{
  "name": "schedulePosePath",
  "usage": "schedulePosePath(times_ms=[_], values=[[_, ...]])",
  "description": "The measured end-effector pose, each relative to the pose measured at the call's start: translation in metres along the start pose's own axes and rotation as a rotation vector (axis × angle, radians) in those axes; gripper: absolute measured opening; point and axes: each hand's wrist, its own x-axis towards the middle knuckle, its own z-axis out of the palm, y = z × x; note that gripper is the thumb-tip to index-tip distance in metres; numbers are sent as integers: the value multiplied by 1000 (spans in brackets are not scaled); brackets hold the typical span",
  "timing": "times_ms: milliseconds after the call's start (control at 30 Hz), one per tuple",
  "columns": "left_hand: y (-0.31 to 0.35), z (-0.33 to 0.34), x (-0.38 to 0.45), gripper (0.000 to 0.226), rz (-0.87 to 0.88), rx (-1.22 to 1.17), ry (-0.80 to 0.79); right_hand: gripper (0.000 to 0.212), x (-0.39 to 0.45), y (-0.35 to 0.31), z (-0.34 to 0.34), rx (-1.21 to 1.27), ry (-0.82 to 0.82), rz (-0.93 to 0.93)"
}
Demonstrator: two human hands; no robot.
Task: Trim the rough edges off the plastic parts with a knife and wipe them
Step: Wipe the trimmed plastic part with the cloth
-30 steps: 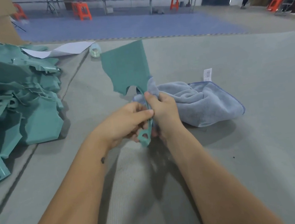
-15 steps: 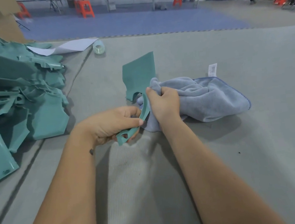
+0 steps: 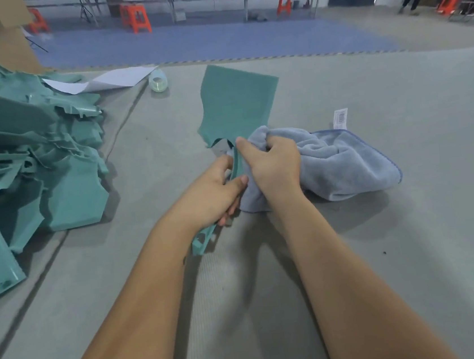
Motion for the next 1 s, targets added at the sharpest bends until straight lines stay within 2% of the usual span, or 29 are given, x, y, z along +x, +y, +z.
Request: schedulePosePath(times_ms=[167,267,300,367,467,500,600,667,733,833,1000], values=[[0,-2,-6,4,-43,52,-142,51,14,4,-12,163,186,135],[-1,-5,-8,4,-83,45,-156,30,17,-4,-25,436,371,207],[-2,-6,-7,4,-99,41,-140,25,18,-6,-30,535,381,222],[-4,-10,-5,5,-129,15,-87,23,19,-11,-38,621,317,165],[-8,-9,0,7,-148,30,0,11,4,-21,-31,410,194,-94],[-9,-7,1,9,-149,41,21,6,-4,-22,-25,330,96,-189],[-10,-5,3,21,-161,65,16,18,-23,-10,-6,-75,-344,-383],[-10,-8,4,33,-189,147,-58,19,-25,-3,0,-249,-599,-254],[-10,-11,4,37,-240,202,-118,32,-18,-1,5,-305,-643,-101],[-11,-14,5,41,-285,218,-144,37,-2,-4,14,-433,-662,-146],[-14,-20,4,48,-316,222,-199,27,29,5,23,-536,-645,-175]])
